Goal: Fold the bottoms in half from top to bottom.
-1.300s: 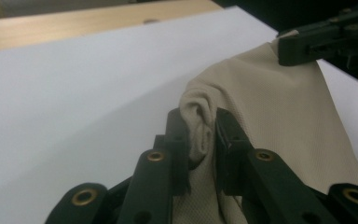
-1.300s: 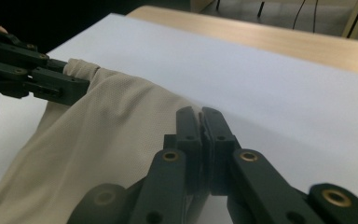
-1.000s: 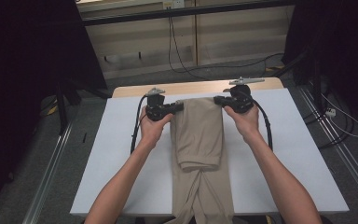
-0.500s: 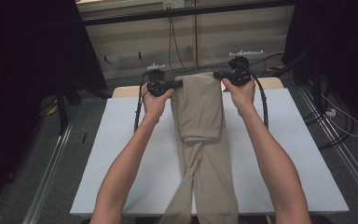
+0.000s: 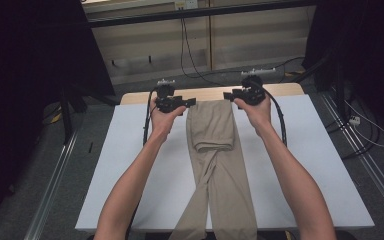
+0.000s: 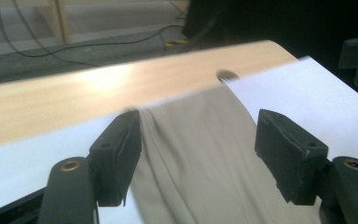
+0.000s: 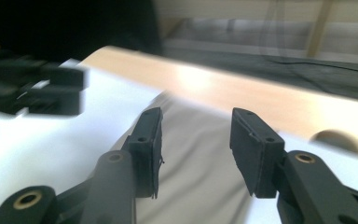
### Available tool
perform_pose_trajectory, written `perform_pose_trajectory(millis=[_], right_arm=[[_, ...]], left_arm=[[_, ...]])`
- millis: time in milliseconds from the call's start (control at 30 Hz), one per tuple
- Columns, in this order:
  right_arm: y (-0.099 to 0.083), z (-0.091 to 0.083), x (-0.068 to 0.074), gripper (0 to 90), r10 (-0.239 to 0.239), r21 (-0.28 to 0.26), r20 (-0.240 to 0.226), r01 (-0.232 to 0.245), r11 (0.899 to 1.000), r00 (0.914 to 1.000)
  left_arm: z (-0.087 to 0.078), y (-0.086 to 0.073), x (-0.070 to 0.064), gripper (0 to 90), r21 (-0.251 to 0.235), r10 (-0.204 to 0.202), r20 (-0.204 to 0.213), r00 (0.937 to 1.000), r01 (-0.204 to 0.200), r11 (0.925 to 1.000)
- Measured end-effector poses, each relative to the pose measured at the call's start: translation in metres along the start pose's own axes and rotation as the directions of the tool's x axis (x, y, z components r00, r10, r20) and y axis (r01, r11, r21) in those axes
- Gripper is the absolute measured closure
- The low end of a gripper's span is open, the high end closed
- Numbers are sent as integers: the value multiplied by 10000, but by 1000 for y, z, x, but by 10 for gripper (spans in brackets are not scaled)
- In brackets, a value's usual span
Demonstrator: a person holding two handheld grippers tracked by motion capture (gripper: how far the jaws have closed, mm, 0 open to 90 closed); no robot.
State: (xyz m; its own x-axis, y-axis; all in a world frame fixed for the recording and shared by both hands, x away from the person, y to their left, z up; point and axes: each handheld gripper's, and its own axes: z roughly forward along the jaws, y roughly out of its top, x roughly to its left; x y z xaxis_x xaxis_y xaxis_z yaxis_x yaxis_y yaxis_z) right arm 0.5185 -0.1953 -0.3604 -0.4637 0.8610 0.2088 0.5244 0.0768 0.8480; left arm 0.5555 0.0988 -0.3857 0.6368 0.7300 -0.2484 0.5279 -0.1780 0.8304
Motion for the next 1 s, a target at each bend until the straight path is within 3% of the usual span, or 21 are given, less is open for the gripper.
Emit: perform_pose_trajectory(millis=[133, 233, 300, 367, 467, 633, 733, 833, 967, 1000], right_arm=[[-38, -22, 30, 595, -593, 386, -1099, 639, 9972, 9922], [-73, -41, 59, 656, -1389, 690, -2014, 1555, 9854, 9696], [-94, -48, 74, 663, -1482, 855, -2507, 1743, 9810, 9567], [-112, -49, 88, 676, -1746, 1139, -2769, 2127, 9705, 9449], [-129, -46, 104, 668, -2106, 1412, -3194, 2661, 9535, 9239], [-142, -32, 109, 627, -2125, 1746, -3607, 2896, 9411, 9081], [-149, -22, 111, 594, -2116, 1993, -3677, 2989, 9332, 9056], [-151, -23, 115, 600, -2274, 1975, -3859, 3208, 9263, 8941], [-157, -26, 114, 626, -2412, 2082, -3960, 3424, 9162, 8860], [-159, -27, 115, 626, -2423, 2091, -3923, 3426, 9159, 8873]], left_arm=[[-24, -33, -15, 239, 159, 434, 98, 9990, -436, 9989], [-44, -55, -28, 188, 108, 588, 396, 9975, -593, 9982], [-57, -70, -39, 182, 263, 949, 632, 9935, -967, 9950], [-69, -85, -47, 174, 485, 1276, 728, 9892, -1313, 9902], [-85, -109, -55, 174, 795, 1272, 988, 9869, -1352, 9876], [-96, -133, -57, 173, 923, 1338, 1041, 9855, -1436, 9853], [-95, -135, -56, 173, 844, 1369, 1188, 9834, -1473, 9855], [-96, -138, -54, 173, 831, 1259, 1150, 9853, -1359, 9872], [-96, -143, -54, 173, 1027, 1241, 1192, 9851, -1366, 9853], [-96, -144, -54, 173, 1006, 1262, 1199, 9847, -1385, 9852]])
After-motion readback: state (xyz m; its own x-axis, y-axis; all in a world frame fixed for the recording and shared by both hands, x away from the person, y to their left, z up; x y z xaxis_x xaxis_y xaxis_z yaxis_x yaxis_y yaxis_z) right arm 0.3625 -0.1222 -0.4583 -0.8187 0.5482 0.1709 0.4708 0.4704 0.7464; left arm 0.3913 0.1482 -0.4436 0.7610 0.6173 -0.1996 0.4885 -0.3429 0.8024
